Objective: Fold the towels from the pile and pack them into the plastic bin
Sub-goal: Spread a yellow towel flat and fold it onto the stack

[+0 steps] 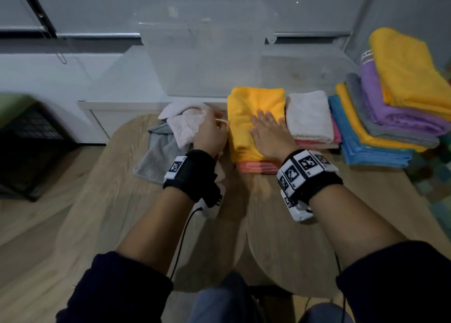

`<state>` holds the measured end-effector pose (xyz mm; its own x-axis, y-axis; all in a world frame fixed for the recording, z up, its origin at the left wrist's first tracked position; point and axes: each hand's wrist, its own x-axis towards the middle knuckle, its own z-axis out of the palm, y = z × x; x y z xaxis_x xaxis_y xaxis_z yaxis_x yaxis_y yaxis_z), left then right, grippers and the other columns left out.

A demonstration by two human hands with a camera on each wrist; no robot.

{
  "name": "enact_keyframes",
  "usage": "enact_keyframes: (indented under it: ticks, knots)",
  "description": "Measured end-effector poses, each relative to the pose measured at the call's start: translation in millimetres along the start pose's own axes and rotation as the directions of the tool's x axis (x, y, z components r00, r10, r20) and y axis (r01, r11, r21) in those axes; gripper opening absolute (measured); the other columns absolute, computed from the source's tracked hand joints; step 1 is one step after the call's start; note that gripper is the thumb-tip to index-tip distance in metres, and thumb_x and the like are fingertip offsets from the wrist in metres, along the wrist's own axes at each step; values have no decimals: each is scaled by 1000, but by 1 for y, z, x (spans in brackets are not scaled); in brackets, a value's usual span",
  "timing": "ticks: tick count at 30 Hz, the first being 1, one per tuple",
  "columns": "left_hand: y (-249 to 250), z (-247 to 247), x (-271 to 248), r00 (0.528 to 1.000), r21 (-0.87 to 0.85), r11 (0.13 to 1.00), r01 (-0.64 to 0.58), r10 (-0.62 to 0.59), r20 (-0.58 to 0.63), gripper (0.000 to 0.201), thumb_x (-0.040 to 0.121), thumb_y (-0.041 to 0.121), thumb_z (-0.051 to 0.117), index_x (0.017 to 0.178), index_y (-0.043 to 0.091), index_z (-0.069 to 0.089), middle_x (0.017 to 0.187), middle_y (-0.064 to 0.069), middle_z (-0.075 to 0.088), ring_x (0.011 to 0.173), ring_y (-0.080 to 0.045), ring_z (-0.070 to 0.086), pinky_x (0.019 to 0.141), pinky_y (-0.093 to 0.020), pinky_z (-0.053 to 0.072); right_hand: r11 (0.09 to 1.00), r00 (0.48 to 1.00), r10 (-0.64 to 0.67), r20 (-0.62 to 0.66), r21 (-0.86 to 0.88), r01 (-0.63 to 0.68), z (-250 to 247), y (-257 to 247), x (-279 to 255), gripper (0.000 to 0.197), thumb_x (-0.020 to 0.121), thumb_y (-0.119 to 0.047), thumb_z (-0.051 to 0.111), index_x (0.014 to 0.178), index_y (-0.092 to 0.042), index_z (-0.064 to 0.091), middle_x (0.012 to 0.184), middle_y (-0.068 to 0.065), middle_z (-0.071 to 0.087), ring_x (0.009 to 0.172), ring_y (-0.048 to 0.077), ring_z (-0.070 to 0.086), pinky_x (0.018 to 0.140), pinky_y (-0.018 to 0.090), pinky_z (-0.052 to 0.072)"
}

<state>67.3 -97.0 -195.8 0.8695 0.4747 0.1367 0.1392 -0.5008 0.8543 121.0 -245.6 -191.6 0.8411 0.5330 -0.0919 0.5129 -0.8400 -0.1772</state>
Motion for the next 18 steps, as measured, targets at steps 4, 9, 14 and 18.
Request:
enact_keyframes:
  ticks: [4,9,14,18]
  knots:
    - [-19,-25,-3,995,554,832,31,28,-98,39,88,26,52,124,11,49,134,-16,40,125,-35,36,103,-42,29,997,991,9,137,69,-18,-15,1,4,54,103,-38,15,152,-18,4,159,1,-8,146,20,-9,117,43,-4]
    - [-34,-44,-12,999,569,822,25,-41,15,29,91,26,49,119,15,51,134,-13,41,122,-35,41,100,-45,35,966,997,35,-64,259,-17,-32,-3,-19,51,103,-35,27,149,-14,22,159,4,6,147,21,-4,117,43,0]
    - [-18,-66,-28,977,385,922,-29,107,-183,26,93,22,46,115,9,53,121,-18,52,111,-37,51,93,-49,42,915,878,32,-478,368,167,-34,-31,-72,33,99,-21,41,127,-11,55,151,7,32,145,25,12,116,38,6]
    - [14,-95,-65,849,179,956,-233,290,-442,22,94,23,46,108,7,53,102,-17,60,98,-34,53,81,-38,41,822,736,77,-673,460,335,-26,-56,-121,21,93,-8,49,104,-10,67,124,9,59,122,26,45,99,21,28]
